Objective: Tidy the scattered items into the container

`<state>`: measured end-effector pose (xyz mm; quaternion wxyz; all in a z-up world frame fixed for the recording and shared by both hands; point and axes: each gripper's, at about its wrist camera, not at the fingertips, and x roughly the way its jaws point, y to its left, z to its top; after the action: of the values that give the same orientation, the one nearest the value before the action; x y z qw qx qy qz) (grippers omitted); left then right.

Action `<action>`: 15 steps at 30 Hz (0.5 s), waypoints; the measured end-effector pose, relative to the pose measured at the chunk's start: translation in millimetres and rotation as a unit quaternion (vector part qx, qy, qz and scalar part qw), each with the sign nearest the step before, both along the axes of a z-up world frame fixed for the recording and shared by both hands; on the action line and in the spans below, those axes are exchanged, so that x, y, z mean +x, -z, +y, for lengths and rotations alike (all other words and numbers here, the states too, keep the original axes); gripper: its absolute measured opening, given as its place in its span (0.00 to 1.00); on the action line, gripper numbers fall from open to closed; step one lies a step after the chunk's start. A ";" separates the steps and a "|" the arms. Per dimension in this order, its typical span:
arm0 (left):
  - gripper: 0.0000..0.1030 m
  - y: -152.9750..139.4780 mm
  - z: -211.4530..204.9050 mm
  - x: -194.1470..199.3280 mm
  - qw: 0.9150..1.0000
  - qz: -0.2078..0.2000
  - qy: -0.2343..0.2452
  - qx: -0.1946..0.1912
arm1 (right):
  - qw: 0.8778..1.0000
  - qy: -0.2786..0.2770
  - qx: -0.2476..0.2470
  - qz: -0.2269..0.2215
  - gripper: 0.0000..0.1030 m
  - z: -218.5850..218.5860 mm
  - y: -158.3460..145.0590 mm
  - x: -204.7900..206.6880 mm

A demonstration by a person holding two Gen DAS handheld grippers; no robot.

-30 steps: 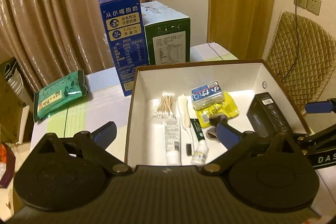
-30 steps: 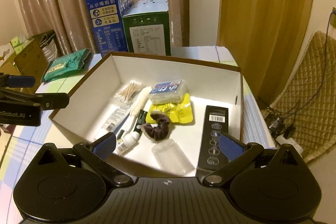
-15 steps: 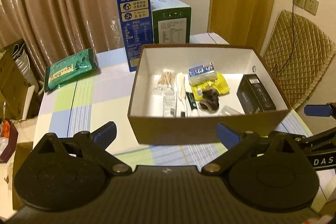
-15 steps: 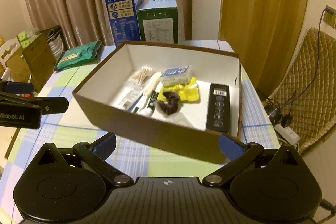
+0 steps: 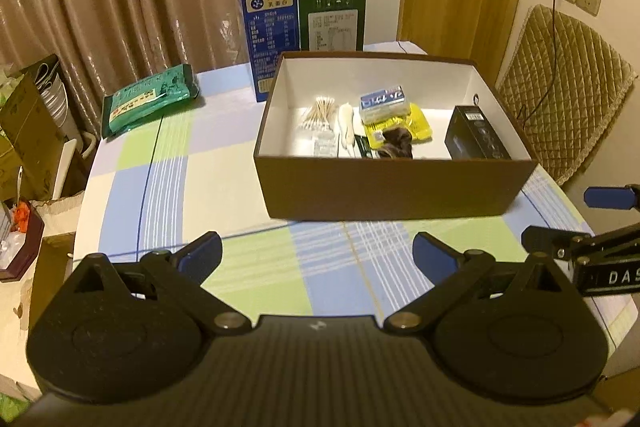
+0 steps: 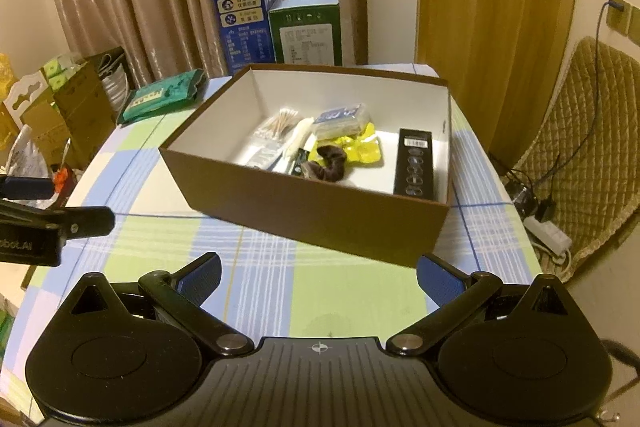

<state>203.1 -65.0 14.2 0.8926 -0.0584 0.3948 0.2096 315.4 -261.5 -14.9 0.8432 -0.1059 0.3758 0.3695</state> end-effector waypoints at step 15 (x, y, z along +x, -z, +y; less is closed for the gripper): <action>0.97 7.2 -20.3 -21.7 1.000 0.023 0.002 -0.001 | 1.000 -0.014 -0.013 0.003 0.98 -15.1 6.9 -25.4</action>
<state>181.4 -85.3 7.0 0.8838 -0.0532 0.4154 0.2085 290.1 -276.6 -21.9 0.8353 -0.1213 0.3816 0.3768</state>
